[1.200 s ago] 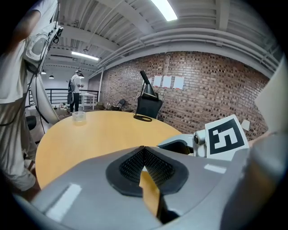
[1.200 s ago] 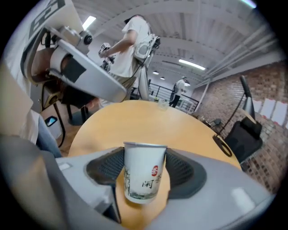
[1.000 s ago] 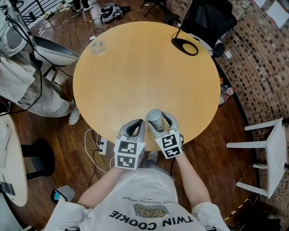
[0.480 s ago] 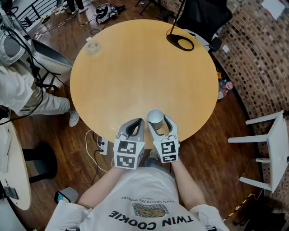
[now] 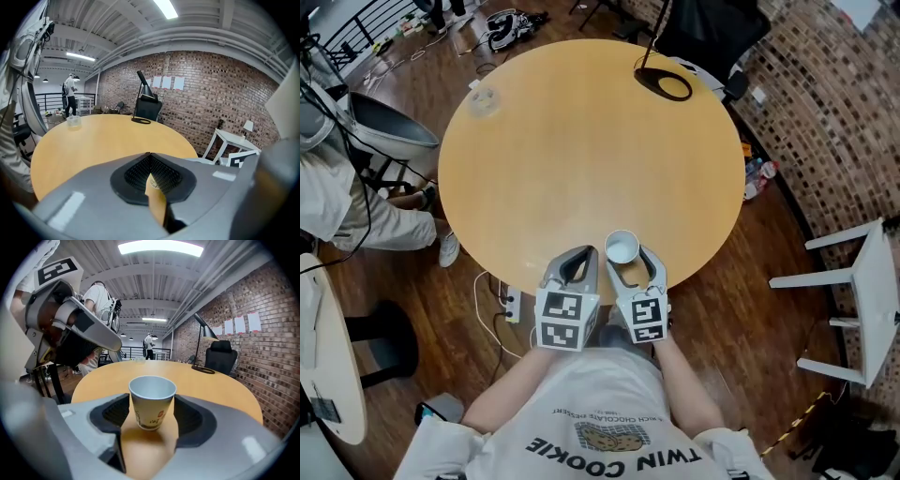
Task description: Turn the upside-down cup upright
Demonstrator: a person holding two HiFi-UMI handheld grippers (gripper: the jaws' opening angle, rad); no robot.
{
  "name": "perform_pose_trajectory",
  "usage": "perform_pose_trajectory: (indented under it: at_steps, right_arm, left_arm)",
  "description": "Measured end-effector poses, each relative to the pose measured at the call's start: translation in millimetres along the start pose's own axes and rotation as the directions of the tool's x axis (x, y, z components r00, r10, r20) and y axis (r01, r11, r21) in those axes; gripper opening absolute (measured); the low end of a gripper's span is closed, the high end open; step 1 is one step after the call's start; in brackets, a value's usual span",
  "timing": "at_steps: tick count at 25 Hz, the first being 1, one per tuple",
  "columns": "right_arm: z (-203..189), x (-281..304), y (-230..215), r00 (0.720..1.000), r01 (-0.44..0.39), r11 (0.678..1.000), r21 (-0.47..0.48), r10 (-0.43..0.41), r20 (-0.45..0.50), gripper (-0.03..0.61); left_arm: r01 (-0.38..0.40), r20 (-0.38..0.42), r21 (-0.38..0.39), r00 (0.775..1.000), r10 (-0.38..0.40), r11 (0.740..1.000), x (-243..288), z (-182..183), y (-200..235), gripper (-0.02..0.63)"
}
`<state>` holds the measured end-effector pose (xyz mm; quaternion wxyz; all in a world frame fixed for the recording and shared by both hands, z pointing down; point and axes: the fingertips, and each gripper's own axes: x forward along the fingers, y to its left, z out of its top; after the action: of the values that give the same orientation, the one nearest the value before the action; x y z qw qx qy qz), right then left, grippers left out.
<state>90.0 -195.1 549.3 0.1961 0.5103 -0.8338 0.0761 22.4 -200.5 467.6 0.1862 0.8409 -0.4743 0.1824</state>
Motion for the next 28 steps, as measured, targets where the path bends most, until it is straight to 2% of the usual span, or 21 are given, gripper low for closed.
perform_pose_trajectory:
  at_steps: [6, 16, 18, 22, 28]
  right_arm:
    - [-6, -8, -4, 0.999, 0.027, 0.998, 0.062, -0.025, -0.03, 0.287]
    - [2, -50, 4, 0.984, 0.174, 0.974, 0.146, -0.166, -0.064, 0.278]
    - [2, -59, 11, 0.982, 0.186, 0.967, 0.174, -0.177, -0.069, 0.26]
    - [4, -77, 29, 0.978, 0.209, 0.955, 0.211, -0.198, -0.07, 0.184]
    - [3, -100, 51, 0.984, 0.179, 0.958, 0.225, -0.178, -0.024, 0.158]
  left_arm:
    - [0.037, 0.001, 0.011, 0.999, -0.037, 0.999, -2, -1, -7, 0.006]
    - [0.152, -0.003, 0.029, 0.988, -0.152, 0.988, -15, -19, -18, 0.006]
    - [0.178, -0.012, 0.033, 0.984, -0.177, 0.984, -19, -30, -22, 0.006]
    - [0.217, -0.045, 0.01, 0.975, -0.216, 0.976, -31, -53, -27, 0.006]
    - [0.19, -0.017, 0.047, 0.982, -0.19, 0.981, -59, -69, -38, 0.006]
